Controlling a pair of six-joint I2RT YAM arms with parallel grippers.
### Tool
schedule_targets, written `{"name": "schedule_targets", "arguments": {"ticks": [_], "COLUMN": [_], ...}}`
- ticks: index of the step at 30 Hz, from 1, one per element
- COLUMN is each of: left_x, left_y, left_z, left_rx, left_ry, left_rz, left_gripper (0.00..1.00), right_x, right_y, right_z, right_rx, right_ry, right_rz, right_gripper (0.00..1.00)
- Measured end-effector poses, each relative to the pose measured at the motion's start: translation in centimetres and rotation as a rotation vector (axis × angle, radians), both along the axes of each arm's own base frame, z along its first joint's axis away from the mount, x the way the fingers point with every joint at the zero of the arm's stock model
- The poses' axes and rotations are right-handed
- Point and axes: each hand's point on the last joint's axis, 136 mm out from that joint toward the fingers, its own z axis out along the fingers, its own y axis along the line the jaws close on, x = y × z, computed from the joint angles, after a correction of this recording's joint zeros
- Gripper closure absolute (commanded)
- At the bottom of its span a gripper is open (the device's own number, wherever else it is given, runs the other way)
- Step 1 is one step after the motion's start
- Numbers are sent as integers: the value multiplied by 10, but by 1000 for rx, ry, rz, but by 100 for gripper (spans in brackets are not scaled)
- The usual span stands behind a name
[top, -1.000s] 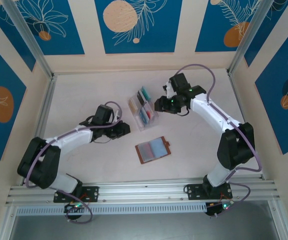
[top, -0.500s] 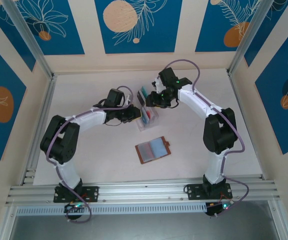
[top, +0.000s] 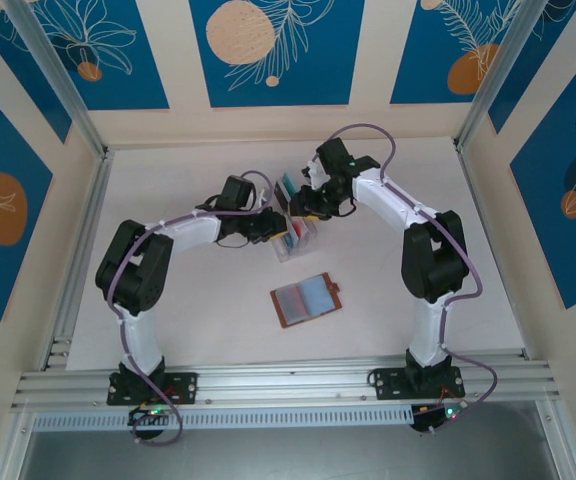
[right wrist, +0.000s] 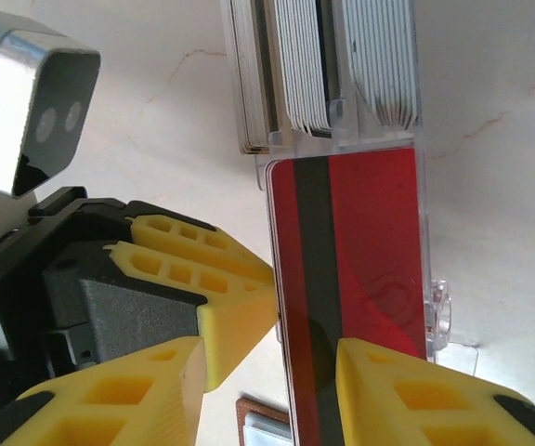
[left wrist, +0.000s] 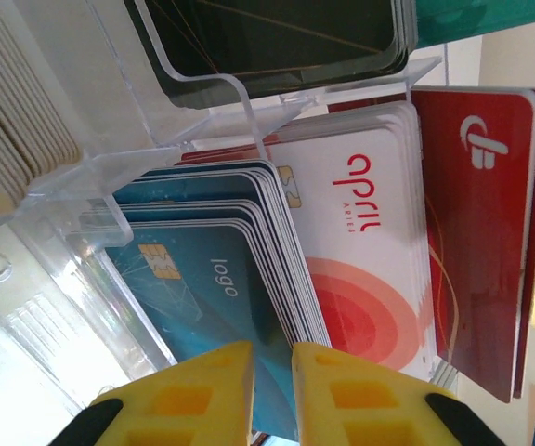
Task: Put the credit cards into the card holder
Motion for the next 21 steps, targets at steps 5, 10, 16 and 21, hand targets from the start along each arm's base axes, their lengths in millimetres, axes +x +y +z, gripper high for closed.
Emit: {"name": "schedule_targets", "arguments": {"ticks": [5, 10, 16, 21], "left_x": [0, 0, 0, 0], "left_y": [0, 0, 0, 0], "left_z": [0, 0, 0, 0], "left_rx": [-1, -4, -6, -6], "left_ry": [4, 7, 7, 7], "left_rz": [2, 1, 1, 1], "left_gripper": [82, 82, 83, 83], "right_x": [2, 3, 4, 5], "right_y": [1, -1, -2, -3], "right_z": [3, 4, 4, 4], "right_rx": [28, 37, 37, 37], "right_ry": [3, 7, 6, 7], "right_rz": [1, -7, -11, -14], "right_gripper": [63, 71, 80, 85]}}
